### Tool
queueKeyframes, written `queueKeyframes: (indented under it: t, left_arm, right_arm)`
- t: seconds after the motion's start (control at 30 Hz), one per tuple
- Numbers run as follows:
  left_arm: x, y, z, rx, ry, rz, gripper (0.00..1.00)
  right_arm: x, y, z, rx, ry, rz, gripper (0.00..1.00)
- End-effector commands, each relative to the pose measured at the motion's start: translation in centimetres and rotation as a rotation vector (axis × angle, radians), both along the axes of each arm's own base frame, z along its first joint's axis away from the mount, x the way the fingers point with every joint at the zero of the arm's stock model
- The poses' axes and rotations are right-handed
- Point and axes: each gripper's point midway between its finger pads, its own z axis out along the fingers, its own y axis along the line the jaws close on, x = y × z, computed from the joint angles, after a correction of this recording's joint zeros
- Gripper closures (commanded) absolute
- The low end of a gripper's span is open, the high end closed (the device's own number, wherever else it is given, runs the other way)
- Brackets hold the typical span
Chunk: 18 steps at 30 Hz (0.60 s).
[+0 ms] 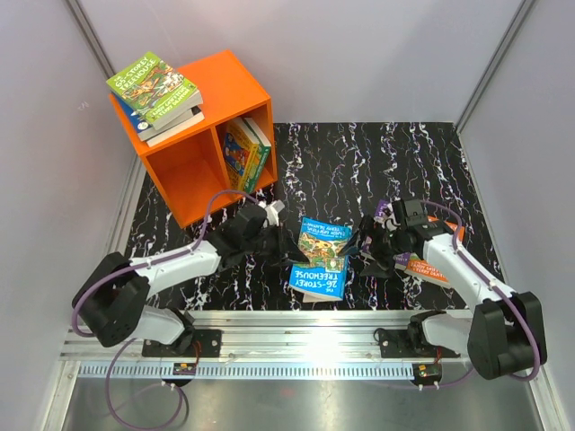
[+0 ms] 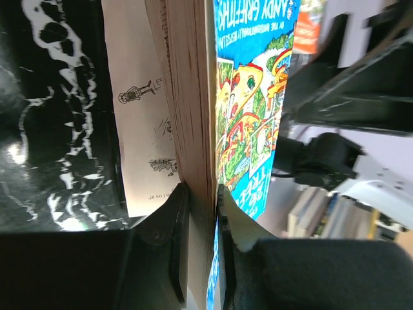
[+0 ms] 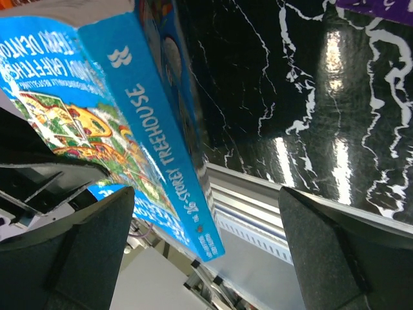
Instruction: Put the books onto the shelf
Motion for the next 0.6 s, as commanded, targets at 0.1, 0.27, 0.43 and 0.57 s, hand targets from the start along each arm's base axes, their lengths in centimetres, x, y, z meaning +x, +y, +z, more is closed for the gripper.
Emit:
queueKeyframes:
  t: [0.1, 0.27, 0.43, 0.57]
  left_arm:
    - [-0.7, -1.6, 6.6, -0.316, -0.08, -0.029, 1.0]
    - [-1.3, -1.7, 8.2, -0.407, -0.085, -0.044, 1.0]
    - [-1.7, -2.2, 8.8, -0.434, -0.087, -0.064, 1.0]
    - [-2.2, -2.9, 10.1, -0.46, -0.109, -0.09, 1.0]
  right_arm:
    - [1.8, 1.9, 3.4, 0.167, -0.146, -0.014, 0.0]
    - [3.2, 2.5, 5.3, 0.212, -0.205, -0.039, 0.0]
    - [3.7, 3.3, 5.9, 0.258, -0.215, -0.028, 0.05]
    - [3.4, 4.4, 6.0, 0.269, -0.212, 0.013, 0.48]
